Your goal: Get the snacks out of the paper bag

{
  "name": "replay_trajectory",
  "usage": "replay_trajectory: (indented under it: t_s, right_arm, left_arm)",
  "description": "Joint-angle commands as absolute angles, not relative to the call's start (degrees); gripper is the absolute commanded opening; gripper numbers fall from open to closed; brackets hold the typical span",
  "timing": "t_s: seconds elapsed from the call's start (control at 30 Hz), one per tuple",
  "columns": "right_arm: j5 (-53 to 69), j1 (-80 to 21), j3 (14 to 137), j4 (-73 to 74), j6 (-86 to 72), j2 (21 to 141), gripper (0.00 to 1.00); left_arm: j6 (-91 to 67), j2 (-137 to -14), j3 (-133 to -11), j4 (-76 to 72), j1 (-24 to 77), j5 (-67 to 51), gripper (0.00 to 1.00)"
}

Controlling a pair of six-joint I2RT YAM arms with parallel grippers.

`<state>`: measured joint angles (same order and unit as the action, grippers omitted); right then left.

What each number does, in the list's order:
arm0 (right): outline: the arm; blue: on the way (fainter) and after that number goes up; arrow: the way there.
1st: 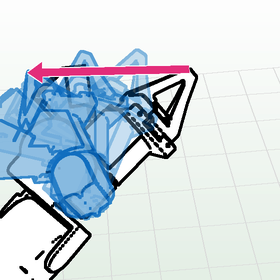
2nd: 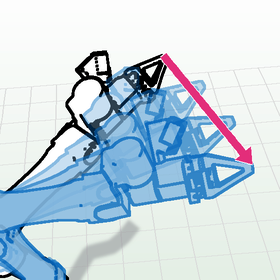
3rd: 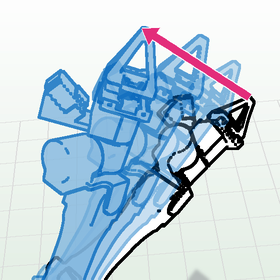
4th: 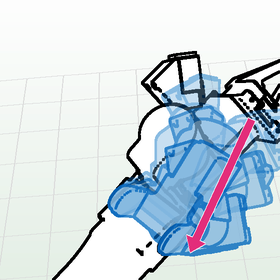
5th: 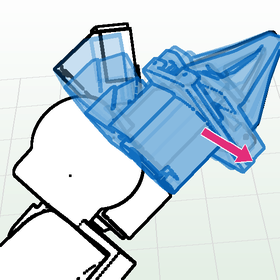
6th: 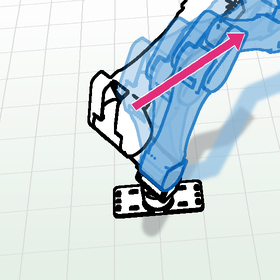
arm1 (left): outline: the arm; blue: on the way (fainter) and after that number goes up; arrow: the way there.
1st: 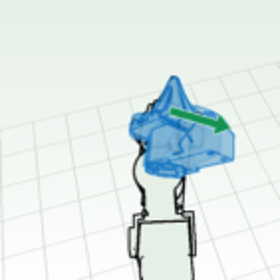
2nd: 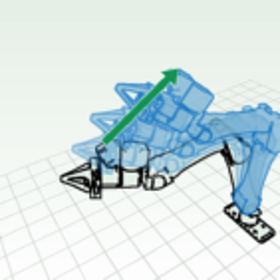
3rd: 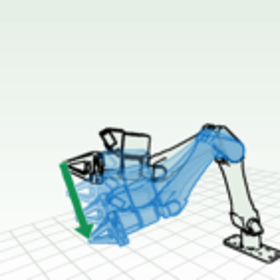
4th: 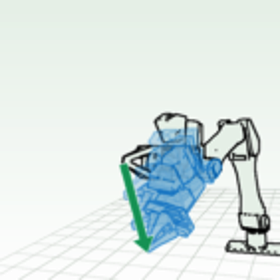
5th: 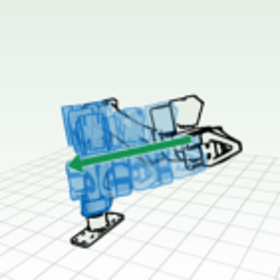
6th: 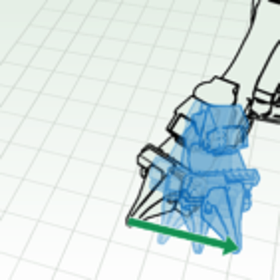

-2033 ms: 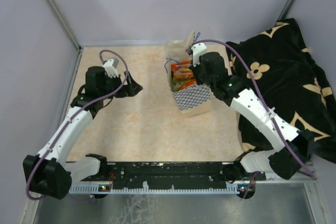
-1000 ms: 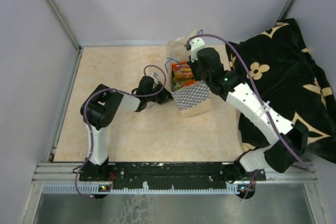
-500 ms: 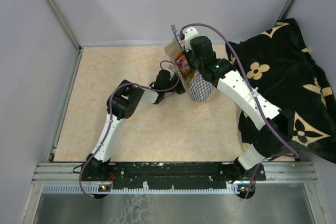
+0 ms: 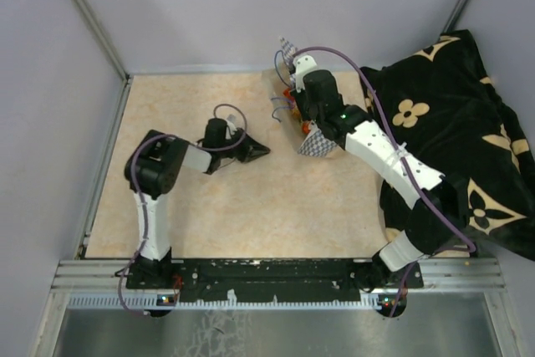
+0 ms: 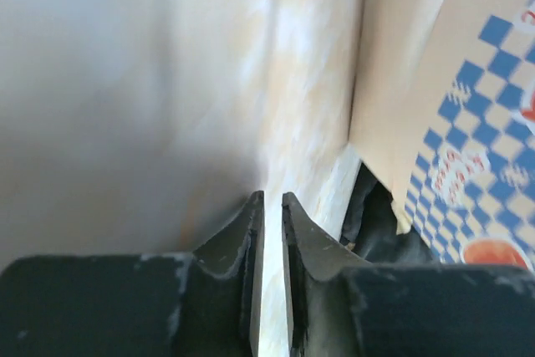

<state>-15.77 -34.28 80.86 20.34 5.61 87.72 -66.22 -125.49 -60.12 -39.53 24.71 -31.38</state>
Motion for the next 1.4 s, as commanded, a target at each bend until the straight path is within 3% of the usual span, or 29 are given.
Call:
replay_trajectory:
  t_s: [0.0,0.27,0.57,0.8,0.83,0.87,0.93,0.97,1.03,1.1,1.2,1.37]
  right_arm:
    - [-11.75,-35.33,78.63,15.16,1.41,84.11,0.00]
    - [-12.25,-41.08,78.37,13.41,-2.12,86.76,0.00]
    - [-16.67,-46.88,78.06,11.73,-8.10,92.50,0.00]
    - [-21.66,-54.27,78.48,11.56,-10.40,97.42,0.00]
    - [-21.42,-55.48,78.68,11.70,-10.90,97.83,0.03]
    - [-21.06,-56.36,79.16,11.88,-11.40,98.17,0.16]
    - [-19.12,-57.94,80.36,12.71,-11.68,98.67,0.56]
    - [-16.97,-58.59,81.04,13.37,-10.84,98.76,0.71]
    - [-11.66,-59.53,83.37,15.96,-7.42,98.56,0.89]
    - [-9.09,-59.70,85.42,19.83,-5.28,96.79,0.98]
    - [-4.31,-58.71,83.63,21.44,-1.25,88.76,0.99]
    - [15.26,-40.77,71.20,9.73,-12.43,72.33,0.99]
  left_arm:
    - [-50.89,-109.56,-47.59,-29.13,21.34,-31.32,0.23]
    - [-35.41,-80.52,-41.63,-5.10,19.19,-14.27,0.43]
    - [-31.92,-63.62,-42.14,10.78,14.76,-3.75,0.66]
    - [-30.79,-53.56,-39.89,14.37,13.16,0.00,0.86]
    - [-30.50,-53.44,-39.98,14.83,13.03,-0.44,0.87]
    - [-30.28,-53.49,-39.92,15.26,12.97,-1.05,0.87]
    - [-30.41,-53.66,-39.56,15.63,12.92,-2.65,0.88]
    - [-30.67,-53.64,-39.17,15.49,12.92,-3.55,0.89]
    - [-31.26,-53.53,-38.24,14.59,12.84,-5.36,0.90]
    - [-31.83,-53.72,-37.45,13.39,12.75,-7.34,0.91]
    - [-32.61,-54.58,-37.05,11.59,12.66,-10.08,0.91]
    - [-33.28,-56.63,-34.86,3.44,12.66,-15.66,0.92]
